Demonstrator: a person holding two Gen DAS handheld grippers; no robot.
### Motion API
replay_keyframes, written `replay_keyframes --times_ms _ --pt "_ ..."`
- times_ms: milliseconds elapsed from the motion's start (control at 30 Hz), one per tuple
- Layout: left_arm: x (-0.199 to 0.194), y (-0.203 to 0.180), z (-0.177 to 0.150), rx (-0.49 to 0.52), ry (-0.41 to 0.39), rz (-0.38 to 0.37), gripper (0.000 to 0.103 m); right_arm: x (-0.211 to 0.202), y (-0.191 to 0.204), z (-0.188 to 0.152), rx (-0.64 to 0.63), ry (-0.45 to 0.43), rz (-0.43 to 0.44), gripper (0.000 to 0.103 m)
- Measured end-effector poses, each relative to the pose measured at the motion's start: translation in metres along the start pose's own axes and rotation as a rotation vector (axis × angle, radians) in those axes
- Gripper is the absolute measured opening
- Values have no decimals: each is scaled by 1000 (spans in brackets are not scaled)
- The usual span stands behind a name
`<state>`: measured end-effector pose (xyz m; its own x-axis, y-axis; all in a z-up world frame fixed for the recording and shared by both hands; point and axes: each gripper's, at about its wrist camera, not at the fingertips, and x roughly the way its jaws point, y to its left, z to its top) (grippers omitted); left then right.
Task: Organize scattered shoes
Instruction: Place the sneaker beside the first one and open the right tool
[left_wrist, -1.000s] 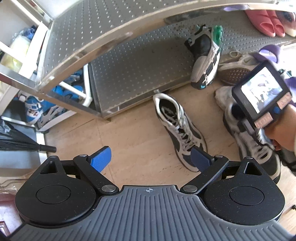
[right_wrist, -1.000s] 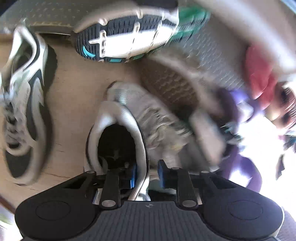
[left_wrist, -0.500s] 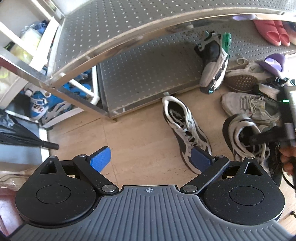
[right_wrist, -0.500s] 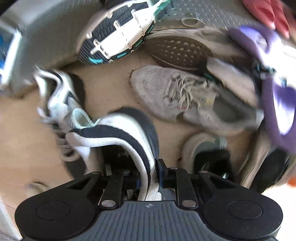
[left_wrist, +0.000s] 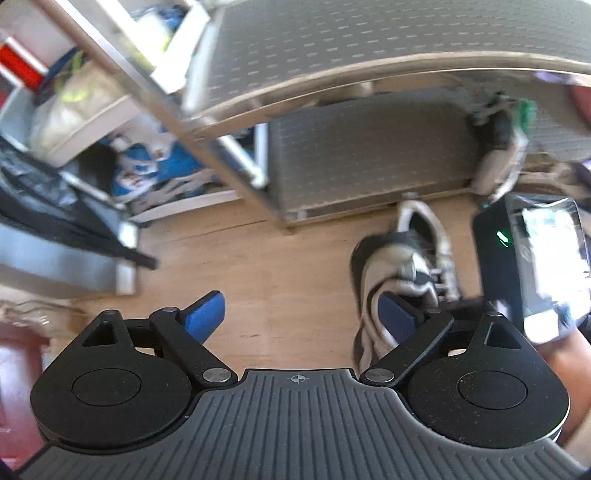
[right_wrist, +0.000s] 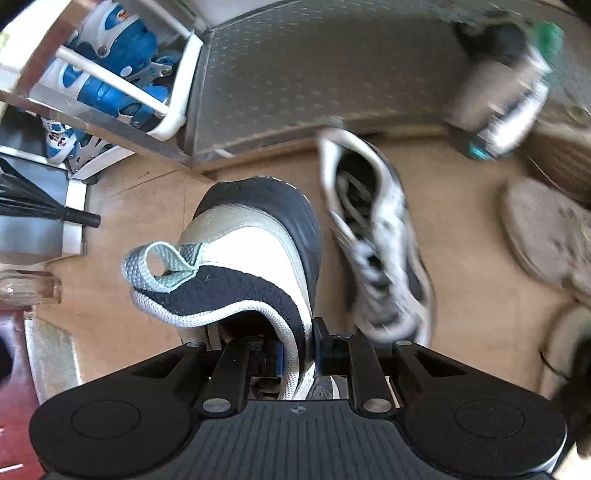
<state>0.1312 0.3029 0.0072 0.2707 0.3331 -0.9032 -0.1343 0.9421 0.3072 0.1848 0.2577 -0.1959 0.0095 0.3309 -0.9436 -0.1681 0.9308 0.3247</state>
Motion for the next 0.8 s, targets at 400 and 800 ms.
replay_keyframes --times_ms 400,800 --pt "5 20 3 -78 17 21 97 7 -14 41 -55 -38 -11 51" --pt "-4 -7 10 -15 -6 -2 97 19 -83 -4 -196 -90 -20 72"
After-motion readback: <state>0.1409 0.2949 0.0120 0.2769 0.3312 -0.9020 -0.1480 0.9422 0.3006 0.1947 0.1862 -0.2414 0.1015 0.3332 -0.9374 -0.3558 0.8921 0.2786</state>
